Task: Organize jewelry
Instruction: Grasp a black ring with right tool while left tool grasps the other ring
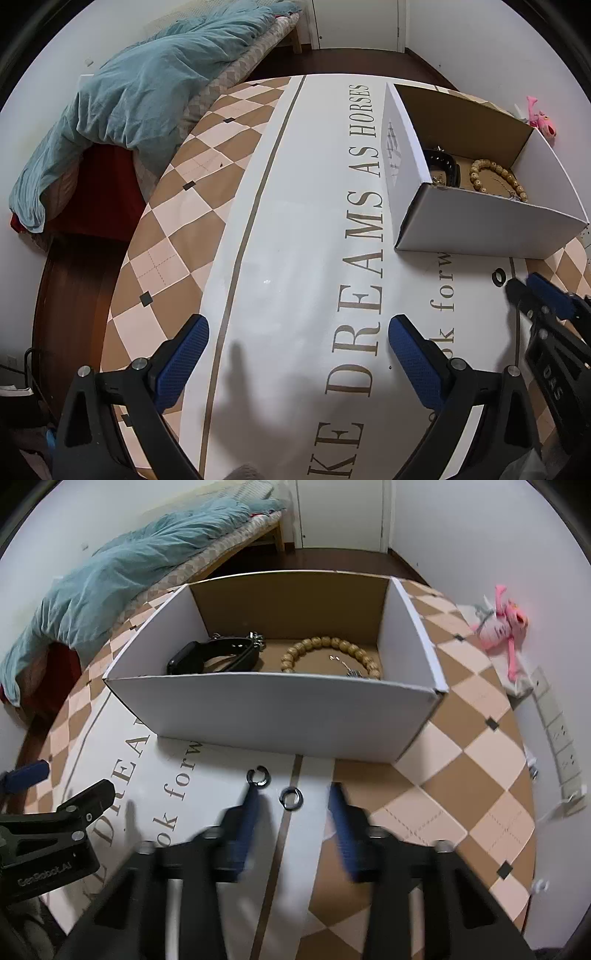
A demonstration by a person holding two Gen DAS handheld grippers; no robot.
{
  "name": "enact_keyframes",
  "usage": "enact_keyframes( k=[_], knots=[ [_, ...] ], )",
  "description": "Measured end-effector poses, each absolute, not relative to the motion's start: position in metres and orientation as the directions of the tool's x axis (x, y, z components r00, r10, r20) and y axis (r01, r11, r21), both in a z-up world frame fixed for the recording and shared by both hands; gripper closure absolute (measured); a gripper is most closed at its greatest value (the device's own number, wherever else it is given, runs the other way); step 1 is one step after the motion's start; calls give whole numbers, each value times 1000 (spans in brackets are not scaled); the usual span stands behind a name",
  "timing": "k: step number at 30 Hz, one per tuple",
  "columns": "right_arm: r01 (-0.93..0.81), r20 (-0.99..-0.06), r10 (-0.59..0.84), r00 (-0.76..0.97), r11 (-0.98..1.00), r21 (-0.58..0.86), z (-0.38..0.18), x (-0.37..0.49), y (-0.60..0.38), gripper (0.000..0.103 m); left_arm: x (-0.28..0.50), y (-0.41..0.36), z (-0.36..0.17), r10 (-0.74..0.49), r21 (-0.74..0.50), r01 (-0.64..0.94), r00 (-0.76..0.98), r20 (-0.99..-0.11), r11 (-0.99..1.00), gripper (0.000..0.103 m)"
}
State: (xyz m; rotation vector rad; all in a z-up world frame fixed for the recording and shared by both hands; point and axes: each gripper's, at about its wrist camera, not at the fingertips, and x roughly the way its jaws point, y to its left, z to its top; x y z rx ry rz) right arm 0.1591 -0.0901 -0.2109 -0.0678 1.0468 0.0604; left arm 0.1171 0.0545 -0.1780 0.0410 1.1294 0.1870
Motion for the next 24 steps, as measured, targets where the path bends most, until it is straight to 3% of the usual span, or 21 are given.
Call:
enact_keyframes(
  k=[6, 14, 17, 20, 24],
  knots=[
    [-24, -860, 39, 508, 999, 31, -202, 150, -111, 90, 118, 35, -169, 139, 104, -102, 447, -884, 989, 4],
    [134, -857, -15, 516, 989, 63, -189, 139, -170, 90, 133, -33, -173, 0, 18, 35, 457, -889, 999, 5],
    [176, -859, -37, 511, 982, 62, -187, 137, -190, 90, 139, -53, -180, -19, 15, 73, 436, -900, 997, 27],
    [200, -861, -50, 506, 978, 60, -187, 136, -201, 90, 143, -65, -185, -27, 14, 94, 425, -905, 996, 37],
    [217, -864, -59, 499, 975, 58, -187, 135, -210, 90, 146, -74, -184, -39, 14, 116, 439, -898, 993, 59]
  ],
)
